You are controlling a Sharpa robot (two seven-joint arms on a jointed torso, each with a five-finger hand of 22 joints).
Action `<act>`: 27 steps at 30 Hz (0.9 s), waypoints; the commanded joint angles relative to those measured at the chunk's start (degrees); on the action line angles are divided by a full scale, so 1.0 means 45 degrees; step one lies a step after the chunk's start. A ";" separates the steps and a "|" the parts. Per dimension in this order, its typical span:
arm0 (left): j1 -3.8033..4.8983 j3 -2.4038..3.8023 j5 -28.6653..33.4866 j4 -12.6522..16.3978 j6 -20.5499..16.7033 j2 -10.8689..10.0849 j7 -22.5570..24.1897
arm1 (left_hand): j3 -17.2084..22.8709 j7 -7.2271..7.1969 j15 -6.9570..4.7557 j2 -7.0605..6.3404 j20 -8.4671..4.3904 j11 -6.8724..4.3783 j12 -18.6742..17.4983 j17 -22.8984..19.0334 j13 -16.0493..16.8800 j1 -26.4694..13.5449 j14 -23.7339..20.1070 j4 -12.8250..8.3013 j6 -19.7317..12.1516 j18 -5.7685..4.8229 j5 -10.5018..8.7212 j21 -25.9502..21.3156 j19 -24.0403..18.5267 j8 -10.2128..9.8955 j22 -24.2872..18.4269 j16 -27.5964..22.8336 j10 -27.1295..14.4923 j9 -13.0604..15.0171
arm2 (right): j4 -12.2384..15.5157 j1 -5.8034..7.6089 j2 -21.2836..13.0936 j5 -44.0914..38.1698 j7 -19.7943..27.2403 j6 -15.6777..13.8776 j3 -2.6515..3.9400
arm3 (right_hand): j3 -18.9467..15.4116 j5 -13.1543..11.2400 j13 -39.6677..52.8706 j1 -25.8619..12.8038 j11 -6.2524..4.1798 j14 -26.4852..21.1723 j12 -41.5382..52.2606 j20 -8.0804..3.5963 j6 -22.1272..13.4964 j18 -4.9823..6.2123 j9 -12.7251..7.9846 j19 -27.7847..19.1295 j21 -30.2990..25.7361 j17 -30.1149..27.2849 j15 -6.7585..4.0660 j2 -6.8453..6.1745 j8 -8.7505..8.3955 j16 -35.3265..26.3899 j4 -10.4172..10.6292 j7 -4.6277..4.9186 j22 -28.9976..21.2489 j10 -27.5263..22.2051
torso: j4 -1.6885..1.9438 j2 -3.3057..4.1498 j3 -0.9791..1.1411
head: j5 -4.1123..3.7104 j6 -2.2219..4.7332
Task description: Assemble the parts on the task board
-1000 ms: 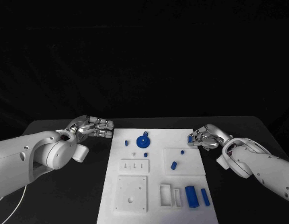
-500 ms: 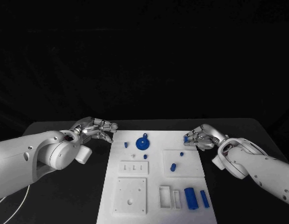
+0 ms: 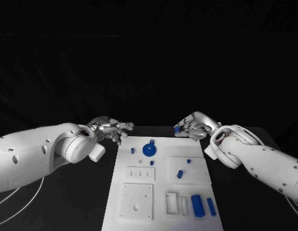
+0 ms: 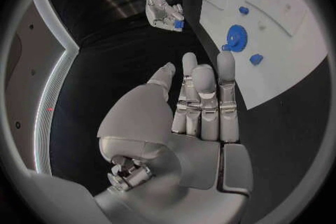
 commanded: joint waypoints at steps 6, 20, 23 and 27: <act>0.0062 -0.0014 -0.0692 -0.0199 -0.0068 0.0653 -0.1457 | 0.0397 -0.0353 -0.0160 -0.0568 -0.0106 -0.0267 0.2289 0.0312 0.1421 -0.0452 -0.0291 0.0118 -0.0605 0.0099 0.0913 0.1053 -0.0524 0.1784 0.0991 0.1715 -0.0369 0.3590 | -0.0036 0.0526 0.0941 -0.1050 -0.1026 0.1016 -0.0585 | 0.0122 -0.0133 0.0010 -0.0057 0.0024 0.0083 0.0004 -0.0008 -0.0061 -0.0011 0.0009 0.0039 0.0077 -0.0002 0.0034 -0.0067 0.0041 -0.0012 0.0114 0.0070 0.0799 0.0019 | -0.0014 -0.0211 -0.0134 | 0.0068 -0.0013; 0.0062 -0.0017 -0.1249 -0.0279 0.0001 0.1245 -0.2115 | 0.0674 -0.0276 -0.0091 -0.1352 -0.0024 -0.0196 0.2829 -0.0386 0.1246 -0.0616 -0.0452 0.1113 -0.1031 0.0147 -0.0008 0.1071 -0.0671 0.1576 0.1282 0.2077 -0.0669 0.5881 | -0.0151 0.1108 0.1854 -0.1726 -0.1485 0.1162 -0.1675 | 0.0310 0.0093 -0.0002 -0.0052 0.0029 0.0086 0.0024 -0.0008 -0.0093 -0.0021 0.0010 0.0075 0.0369 0.0020 0.0035 -0.0147 0.0042 0.0003 0.0089 0.0092 0.0857 -0.0016 | -0.0041 -0.0188 -0.0094 | 0.0052 -0.0038; 0.0060 -0.0017 -0.1637 -0.0242 0.0032 0.1321 -0.2217 | 0.0641 -0.0217 -0.0062 -0.1423 -0.0002 -0.0160 0.2814 -0.0450 0.1191 -0.0678 -0.0485 0.1180 -0.1114 0.0155 -0.0650 0.1043 -0.0691 0.1460 0.1287 0.2031 -0.0708 0.5856 | -0.0144 0.1144 0.1925 -0.1817 -0.1541 0.1122 -0.1767 | 0.0337 0.0112 0.0004 -0.0063 0.0027 0.0095 0.0038 -0.0009 -0.0095 -0.0023 0.0010 0.0084 0.0423 0.0031 0.0033 -0.0155 0.0041 0.0016 0.0089 0.0091 0.0866 -0.0008 | -0.0018 -0.0184 -0.0095 | 0.0045 -0.0034; 0.0058 -0.0017 -0.2124 -0.0195 0.0204 0.1417 -0.2474 | 0.0679 -0.0189 -0.0043 -0.1534 0.0026 -0.0139 0.2829 -0.0510 0.1119 -0.0749 -0.0472 0.1343 -0.1096 0.0180 -0.1245 0.1029 -0.0684 0.1298 0.1308 0.2042 -0.0692 0.5730 | -0.0137 0.1168 0.1982 -0.1883 -0.1594 0.1127 -0.1827 | 0.0350 0.0113 0.0005 -0.0077 0.0027 0.0108 0.0044 -0.0012 -0.0085 -0.0028 0.0011 0.0097 0.0499 0.0041 0.0029 -0.0160 0.0043 0.0030 0.0092 0.0090 0.0880 -0.0007 | -0.0012 -0.0192 -0.0091 | 0.0053 -0.0061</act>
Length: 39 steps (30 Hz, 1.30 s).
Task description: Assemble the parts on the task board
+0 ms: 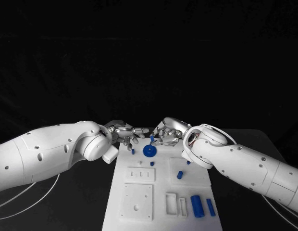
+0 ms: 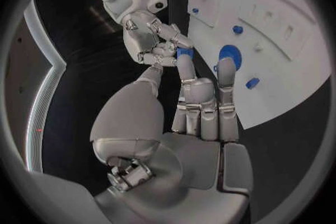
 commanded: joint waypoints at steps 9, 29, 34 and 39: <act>0.0022 0.0008 -0.0399 0.0073 0.0876 0.0165 -0.0920 | 0.0034 0.0047 0.0038 -0.0029 0.0004 0.0038 0.0085 -0.0085 -0.0106 0.0261 -0.0077 -0.0038 0.0019 0.0184 -0.0516 -0.0048 -0.0082 -0.0206 0.0044 0.0006 -0.0070 -0.0170 | 0.0112 0.0025 0.0130 -0.0503 -0.0237 0.0245 -0.0050 | 0.0061 0.0073 -0.0004 -0.0046 0.0021 0.0080 0.0053 -0.0016 -0.0001 -0.0033 0.0022 0.0109 0.0102 0.0043 -0.0017 -0.0051 0.0022 0.0058 0.0053 0.0004 0.0887 0.0001 | -0.0003 0.0003 0.0019 | -0.0014 -0.0008; 0.0022 0.0007 -0.0497 -0.0073 0.1041 0.0399 -0.1568 | 0.0027 0.0059 0.0045 0.0049 0.0015 0.0041 0.0058 -0.0185 -0.0271 0.0275 -0.0062 -0.0008 0.0130 0.0196 -0.0600 -0.0111 -0.0053 -0.0400 0.0122 0.0032 -0.0015 -0.0403 | 0.0203 0.0025 0.0357 -0.0573 -0.0277 0.0511 -0.0054 | -0.0027 0.0084 -0.0019 -0.0044 0.0008 0.0132 0.0073 -0.0029 0.0021 -0.0051 0.0023 0.0147 0.0336 0.0083 -0.0032 -0.0023 0.0021 0.0091 0.0090 -0.0010 0.0923 0.0034 | 0.0012 0.0018 -0.0001 | 0.0015 -0.0059; 0.0022 0.0007 -0.0570 -0.0102 0.1001 0.0425 -0.1644 | 0.0044 0.0053 0.0034 0.0141 0.0004 0.0033 0.0070 -0.0179 -0.0274 0.0302 -0.0038 -0.0033 0.0155 0.0196 -0.0586 -0.0103 -0.0033 -0.0400 0.0136 0.0059 0.0013 -0.0414 | 0.0242 0.0023 0.0383 -0.0611 -0.0276 0.0571 -0.0054 | -0.0024 0.0088 -0.0022 -0.0032 0.0008 0.0131 0.0070 -0.0029 0.0020 -0.0052 0.0023 0.0143 0.0344 0.0085 -0.0033 -0.0020 0.0023 0.0090 0.0081 -0.0010 0.0924 0.0031 | 0.0016 0.0023 0.0002 | -0.0001 -0.0074; 0.0022 0.0008 -0.0773 -0.0107 0.0877 0.0416 -0.1715 | 0.0015 0.0041 0.0031 0.0187 0.0000 0.0027 0.0060 -0.0179 -0.0290 0.0320 -0.0043 -0.0104 0.0200 0.0191 -0.0585 -0.0109 -0.0032 -0.0405 0.0157 0.0069 0.0023 -0.0435 | 0.0306 0.0019 0.0381 -0.0638 -0.0272 0.0593 -0.0054 | -0.0035 0.0056 -0.0023 -0.0030 0.0009 0.0129 0.0074 -0.0029 0.0009 -0.0056 0.0023 0.0141 0.0385 0.0083 -0.0032 -0.0006 0.0022 0.0078 0.0070 -0.0007 0.0930 0.0029 | -0.0001 0.0019 -0.0004 | 0.0008 -0.0078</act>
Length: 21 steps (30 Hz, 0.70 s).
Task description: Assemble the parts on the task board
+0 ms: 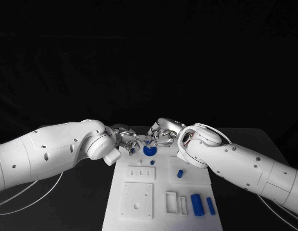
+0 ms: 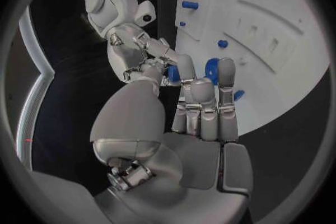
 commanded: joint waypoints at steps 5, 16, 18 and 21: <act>0.0022 0.0013 -0.0330 0.0039 0.0009 0.0035 -0.0185 | 0.0011 -0.0030 0.0018 0.0178 -0.0017 0.0013 -0.0010 0.0019 -0.0019 0.0081 -0.0024 -0.0138 0.0106 0.0188 -0.0049 -0.0051 -0.0013 -0.0059 0.0028 0.0112 0.0070 -0.0035 | 0.0071 -0.0008 0.0019 -0.0175 0.0020 0.0303 -0.0001 | -0.0028 -0.0006 -0.0001 -0.0013 0.0007 0.0073 0.0074 0.0017 0.0056 -0.0055 0.0010 0.0094 0.0091 0.0019 0.0022 0.0077 0.0078 0.0029 0.0001 -0.0002 0.0930 0.0030 | -0.0004 -0.0010 -0.0003 | 0.0018 -0.0010; 0.0023 0.0013 -0.0422 0.0037 0.0010 0.0045 -0.0228 | -0.0109 -0.0071 -0.0005 0.0601 -0.0038 -0.0007 -0.0006 0.0070 -0.0028 0.0143 -0.0001 -0.0461 0.0199 0.0170 0.0013 -0.0086 0.0005 -0.0079 0.0098 0.0169 0.0143 -0.0074 | 0.0060 -0.0008 0.0044 -0.0187 -0.0025 0.0420 -0.0001 | -0.0022 -0.0033 -0.0004 -0.0021 0.0007 0.0082 0.0076 0.0016 0.0062 -0.0057 0.0011 0.0098 0.0115 0.0032 0.0022 0.0092 0.0078 0.0040 -0.0003 -0.0003 0.0935 0.0031 | 0.0005 -0.0011 0.0002 | 0.0031 0.0027; 0.0023 0.0013 -0.0432 0.0036 -0.0010 0.0040 -0.0229 | -0.0180 -0.0082 -0.0013 0.0756 -0.0046 -0.0015 -0.0009 0.0082 -0.0029 0.0182 -0.0001 -0.0600 0.0206 0.0164 0.0060 -0.0097 0.0001 -0.0076 0.0114 0.0170 0.0144 -0.0068 | 0.0056 -0.0008 0.0048 -0.0189 -0.0032 0.0443 -0.0001 | -0.0022 -0.0033 -0.0004 -0.0021 0.0007 0.0082 0.0076 0.0016 0.0062 -0.0057 0.0011 0.0098 0.0115 0.0032 0.0022 0.0092 0.0078 0.0040 -0.0003 -0.0003 0.0935 0.0031 | 0.0004 -0.0009 0.0001 | 0.0034 0.0029; 0.0023 0.0013 -0.0442 0.0031 -0.0061 0.0039 -0.0222 | -0.0358 -0.0097 -0.0024 0.1182 -0.0058 -0.0024 -0.0012 0.0100 -0.0028 0.0269 0.0015 -0.0925 0.0190 0.0155 0.0150 -0.0104 0.0009 -0.0092 0.0151 0.0170 0.0142 -0.0074 | 0.0055 -0.0008 0.0052 -0.0194 -0.0044 0.0492 -0.0001 | -0.0025 -0.0051 0.0000 -0.0029 0.0006 0.0080 0.0088 0.0016 0.0071 -0.0060 0.0012 0.0093 0.0147 0.0037 0.0022 0.0106 0.0079 0.0037 -0.0014 -0.0006 0.0939 0.0037 | -0.0008 -0.0002 -0.0003 | 0.0046 0.0020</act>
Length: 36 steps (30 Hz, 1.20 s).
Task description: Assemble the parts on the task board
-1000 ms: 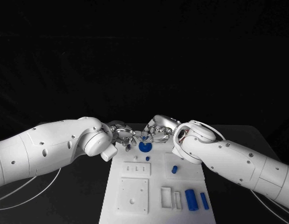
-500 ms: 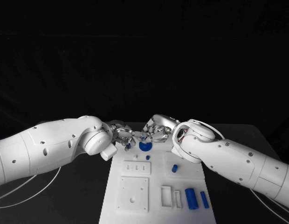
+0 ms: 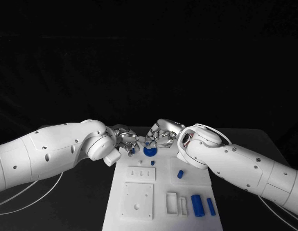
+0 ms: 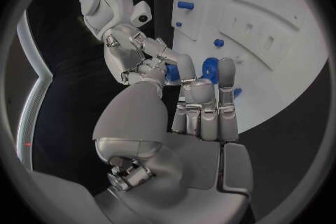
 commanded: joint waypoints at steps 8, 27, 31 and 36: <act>0.0024 0.0010 -0.0159 -0.0104 -0.0086 0.0137 -0.0027 | -0.0308 -0.0020 -0.0019 0.0404 -0.0055 -0.0022 -0.0017 0.0025 -0.0002 -0.0075 0.0013 -0.0285 0.0111 0.0151 0.0041 -0.0080 0.0004 -0.0058 0.0053 0.0046 0.0047 -0.0027 | 0.0001 -0.0006 0.0036 -0.0190 -0.0014 0.0383 -0.0003 | -0.0026 -0.0037 0.0005 0.0016 0.0005 0.0087 0.0097 0.0014 0.0096 -0.0059 0.0019 0.0088 0.0040 0.0028 0.0020 0.0154 0.0029 0.0048 -0.0030 0.0015 0.0936 0.0043 | -0.0006 0.0008 0.0006 | 0.0035 -0.0005; 0.0024 0.0010 -0.0316 -0.0099 0.0222 0.0209 -0.0241 | -0.0174 -0.0108 -0.0055 0.1253 -0.0090 -0.0061 -0.0050 0.0107 -0.0013 0.0820 0.0012 -0.1149 0.0171 0.0120 0.0710 -0.0108 -0.0019 -0.0159 0.0148 0.0067 0.0061 -0.0179 | -0.0039 -0.0006 0.0094 -0.0229 -0.0047 0.0441 -0.0005 | -0.0027 -0.0038 -0.0001 0.0015 0.0005 0.0084 0.0094 0.0013 0.0097 -0.0063 0.0019 0.0092 0.0083 0.0025 0.0019 0.0164 0.0030 0.0039 -0.0040 0.0013 0.0944 0.0040 | -0.0002 0.0010 0.0007 | 0.0058 -0.0041; 0.0024 0.0010 -0.0346 -0.0097 0.0236 0.0214 -0.0249 | -0.0057 -0.0119 -0.0061 0.1430 -0.0095 -0.0063 -0.0058 0.0122 -0.0017 0.0986 0.0014 -0.1287 0.0144 0.0119 0.0930 -0.0105 -0.0023 -0.0161 0.0165 0.0071 0.0059 -0.0176 | -0.0049 -0.0006 0.0100 -0.0229 -0.0055 0.0462 -0.0005 | -0.0029 -0.0026 0.0002 0.0018 0.0006 0.0083 0.0101 0.0012 0.0102 -0.0064 0.0019 0.0090 0.0109 0.0030 0.0018 0.0177 0.0029 0.0035 -0.0069 0.0014 0.0948 0.0043 | -0.0003 0.0012 0.0008 | 0.0060 -0.0056; 0.0024 0.0011 -0.0382 -0.0085 0.0218 0.0199 -0.0245 | 0.0274 -0.0121 -0.0059 0.1797 -0.0094 -0.0056 -0.0089 0.0131 -0.0036 0.1195 -0.0009 -0.1582 0.0052 0.0122 0.1314 -0.0104 -0.0052 -0.0018 0.0205 0.0065 0.0063 0.0023 | -0.0086 -0.0008 0.0108 -0.0231 -0.0067 0.0500 -0.0006 | -0.0029 -0.0026 0.0002 0.0018 0.0006 0.0083 0.0101 0.0012 0.0102 -0.0064 0.0019 0.0090 0.0109 0.0030 0.0018 0.0177 0.0029 0.0035 -0.0069 0.0014 0.0948 0.0043 | 0.0000 0.0009 0.0006 | 0.0057 -0.0064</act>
